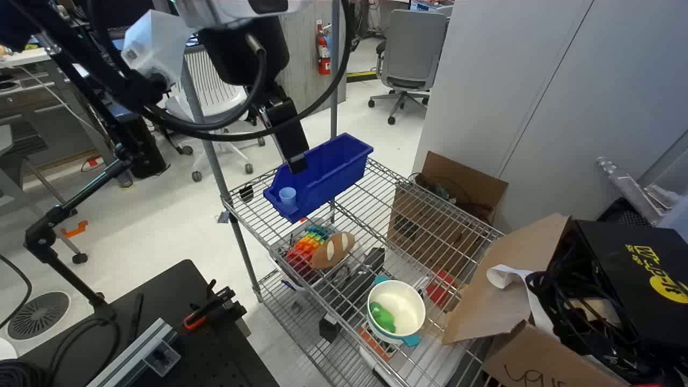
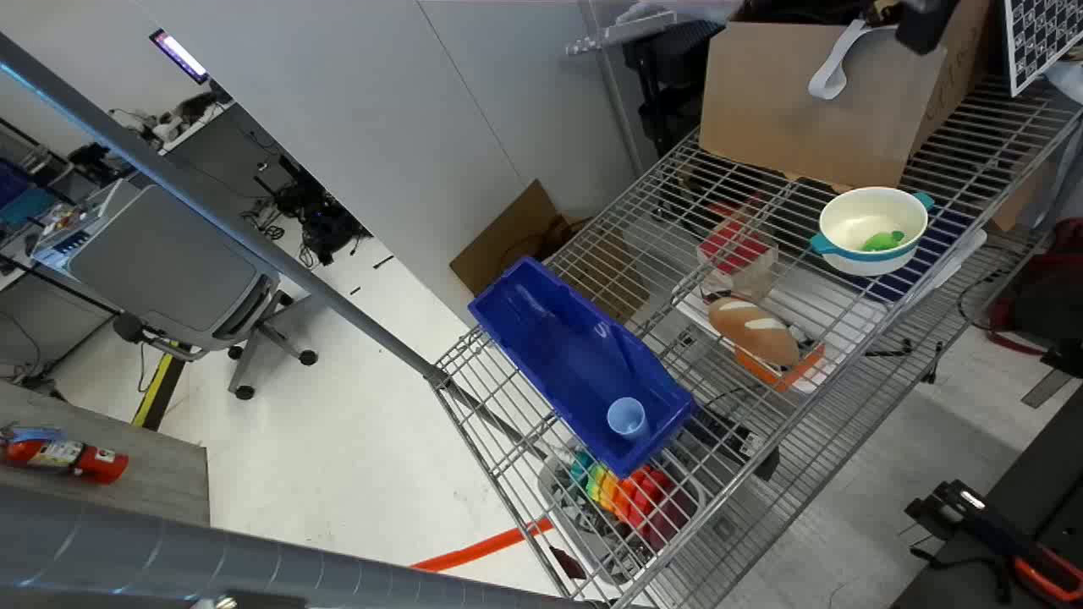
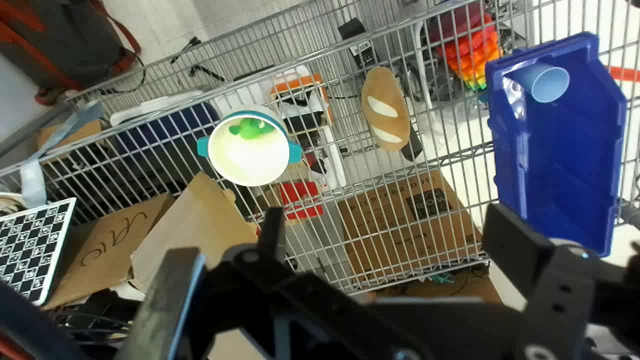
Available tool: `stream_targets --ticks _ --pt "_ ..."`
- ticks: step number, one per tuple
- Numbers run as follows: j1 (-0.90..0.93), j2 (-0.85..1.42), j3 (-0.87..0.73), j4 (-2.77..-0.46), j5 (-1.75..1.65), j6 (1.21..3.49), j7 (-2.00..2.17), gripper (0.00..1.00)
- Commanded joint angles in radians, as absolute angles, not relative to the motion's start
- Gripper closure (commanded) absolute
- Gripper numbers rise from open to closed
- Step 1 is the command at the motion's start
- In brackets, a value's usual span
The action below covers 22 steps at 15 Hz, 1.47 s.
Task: Move the bread roll plushy to the right
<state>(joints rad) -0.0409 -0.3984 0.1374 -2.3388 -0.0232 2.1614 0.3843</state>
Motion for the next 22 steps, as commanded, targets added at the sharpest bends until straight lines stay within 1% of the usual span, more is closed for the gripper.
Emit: stream_targets --ticks 1,16,19,22 --pt "-0.033 -0.398 0.13 -2.336 -0.027 2.16 0.387 0.0" --pt "-0.033 -0.398 0.13 -2.335 -0.027 2.16 0.387 0.0" --pt "-0.045 -0.292 0.164 -2.299 -0.068 2.239 0.452 0.0" --pt "-0.053 -0.113 0.186 -2.244 -0.127 2.45 0.537 0.0"
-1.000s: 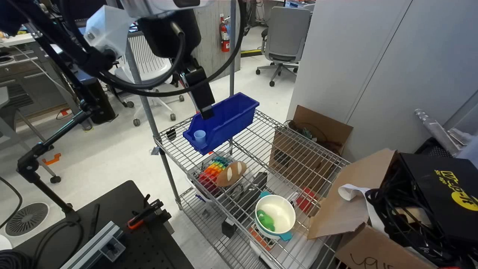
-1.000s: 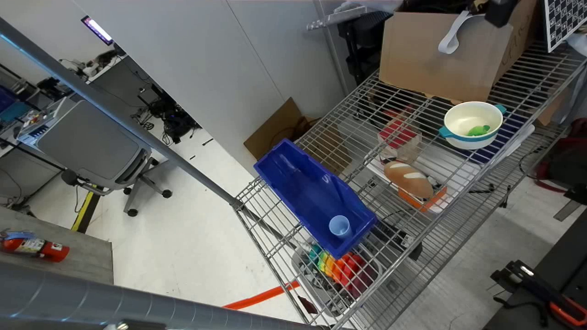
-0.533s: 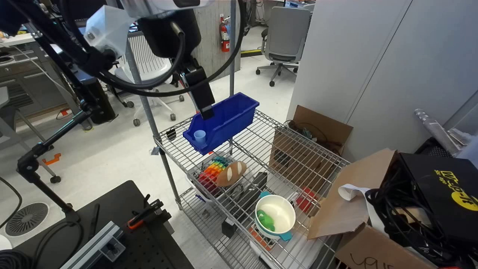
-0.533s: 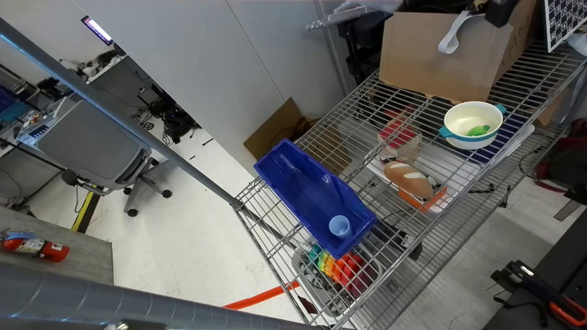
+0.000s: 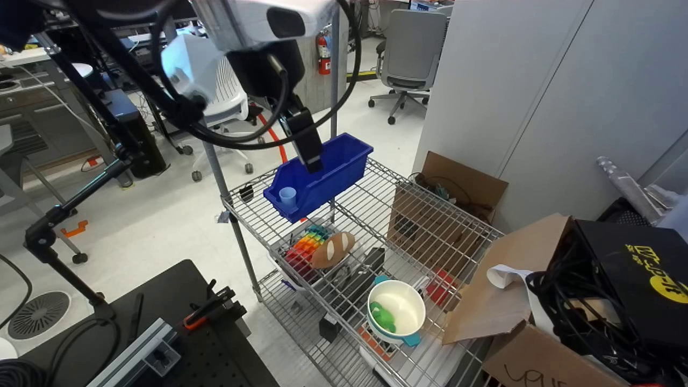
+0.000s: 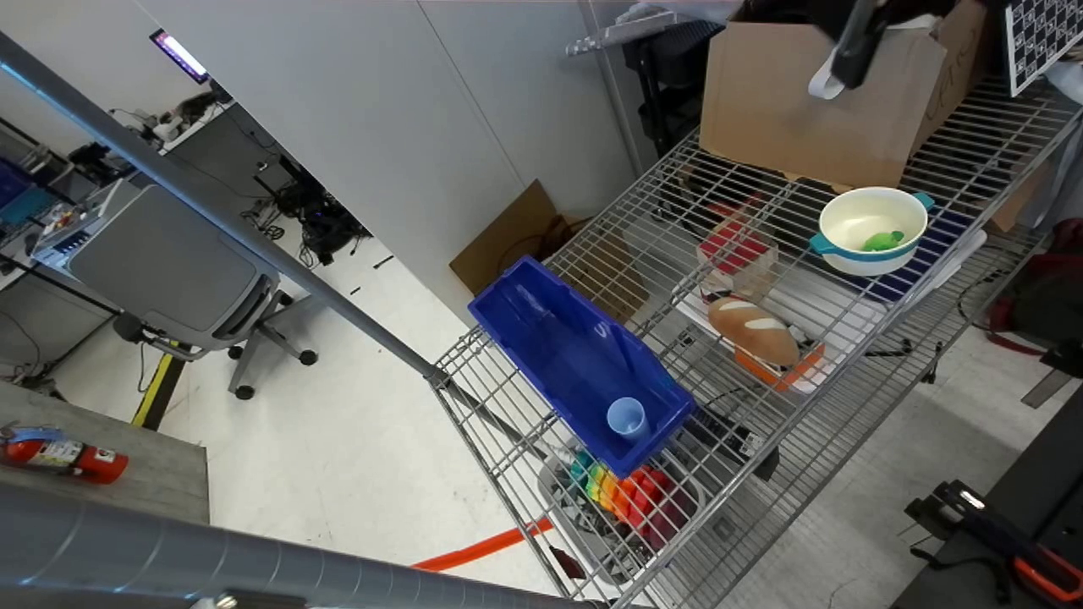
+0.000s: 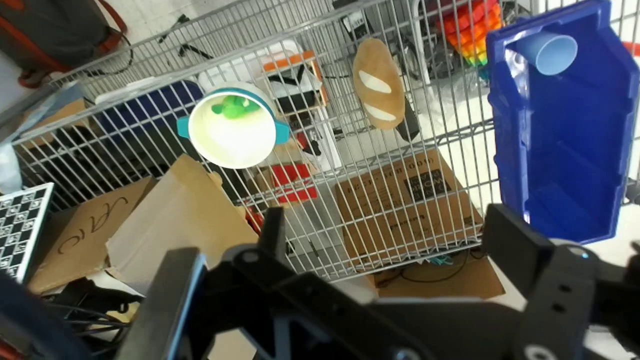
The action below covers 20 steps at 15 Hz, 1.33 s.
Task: Move the bread roll plushy to the right
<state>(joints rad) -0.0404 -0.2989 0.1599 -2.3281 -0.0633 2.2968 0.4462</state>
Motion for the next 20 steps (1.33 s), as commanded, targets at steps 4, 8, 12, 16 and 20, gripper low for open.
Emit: stream_targets --ticks 4,8,12,16,20 --pt "-0.007 0.152 0.146 -2.117 -0.202 2.559 0.56 0.0" --pt "0.06 0.426 0.095 -1.909 -0.14 2.496 0.448 0.0" --pt "0.103 0.672 0.062 -1.685 -0.086 2.397 0.359 0.0" --pt "0.137 0.869 0.038 -1.465 -0.054 2.243 0.331 0.0" --pt "0.169 1.01 0.001 -1.263 -0.056 2.033 0.365 0.0"
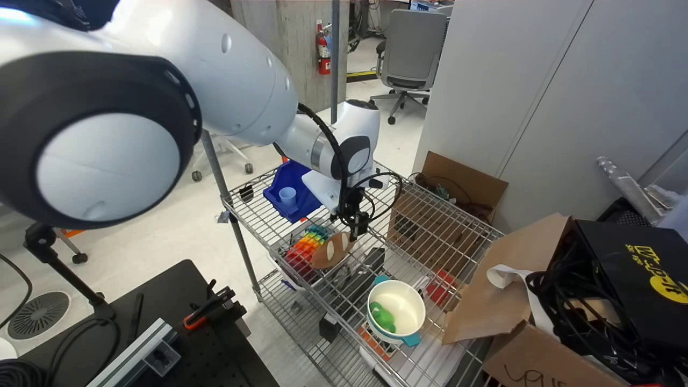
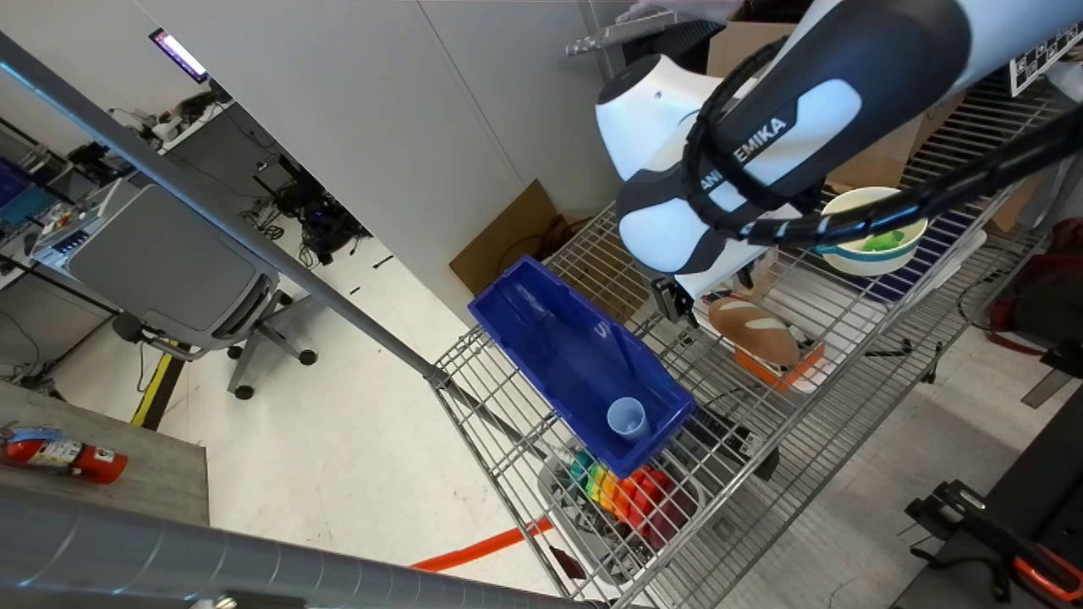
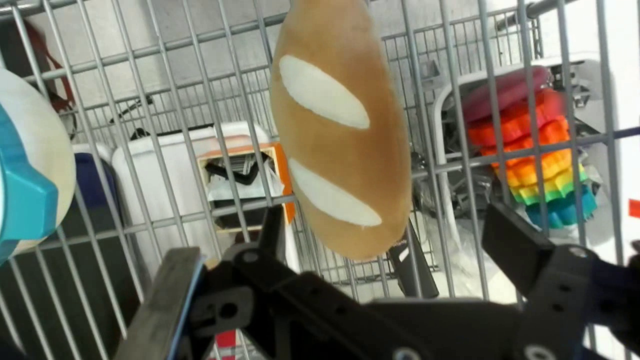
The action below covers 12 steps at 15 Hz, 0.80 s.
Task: Move the bread roll plushy to the right
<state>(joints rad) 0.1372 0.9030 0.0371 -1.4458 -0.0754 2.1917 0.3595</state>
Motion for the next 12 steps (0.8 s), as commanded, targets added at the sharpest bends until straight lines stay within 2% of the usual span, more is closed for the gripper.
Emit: stream_targets --ticks 1,4,5,6,12 --pt "0.174 1.042 -0.006 -1.21 -0.055 1.968 0.374 0.0" --pt "0.182 1.122 -0.017 -1.075 -0.056 1.786 0.393 0.0" --pt "0.179 1.151 -0.015 -1.027 -0.052 1.739 0.388 0.25" --pt "0.176 1.183 -0.011 -0.974 -0.05 1.704 0.38 0.26" --pt "0.172 1.337 -0.022 -0.744 -0.051 1.732 0.403 0.73"
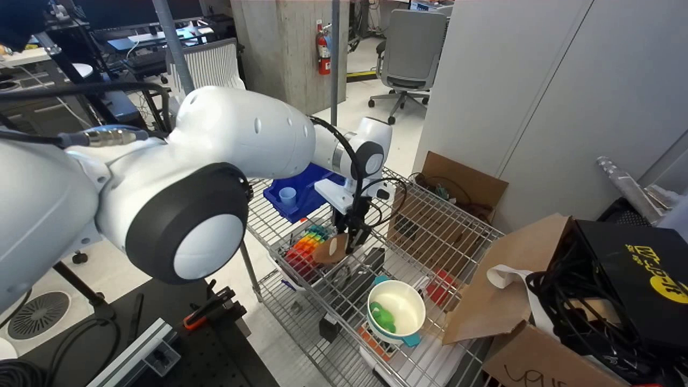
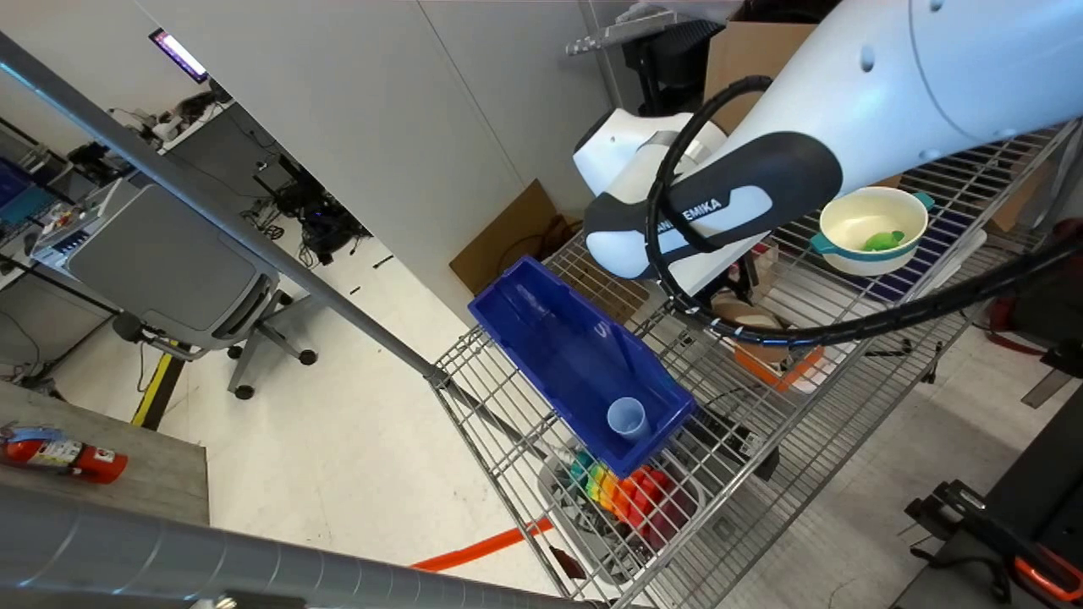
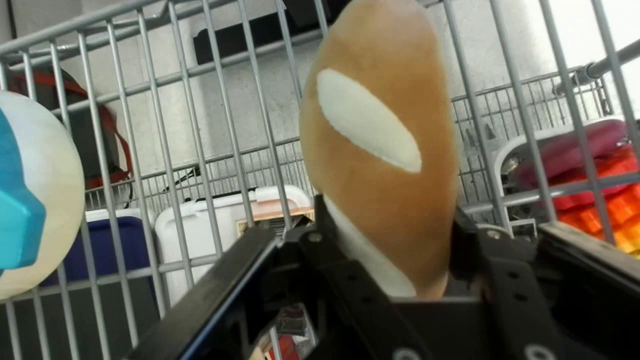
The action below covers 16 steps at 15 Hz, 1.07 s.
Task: Move the bread roll plushy to the right
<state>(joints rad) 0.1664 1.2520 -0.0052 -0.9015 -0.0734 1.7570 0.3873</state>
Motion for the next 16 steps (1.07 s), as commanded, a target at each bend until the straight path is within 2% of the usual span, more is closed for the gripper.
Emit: stream_targets --ticks 1,4,5,6,8,12,16 --pt "0.168 1.339 -0.02 -0.719 -0.043 1.723 0.407 0.79" --pt "0.145 1.317 -0.019 -0.642 -0.018 1.713 0.427 0.98" --pt "0.139 1.317 -0.023 -0.614 -0.017 1.726 0.439 1.0" --pt "0.124 1.312 -0.019 -0.591 -0.03 1.767 0.465 0.96" --pt "0.111 1.345 -0.042 -0.493 -0.022 1.793 0.506 0.98" --pt "0.086 1.365 -0.078 -0.466 -0.066 1.894 0.647 0.97" --pt "0.092 1.401 -0.182 -0.466 -0.138 1.964 0.798 0.97"
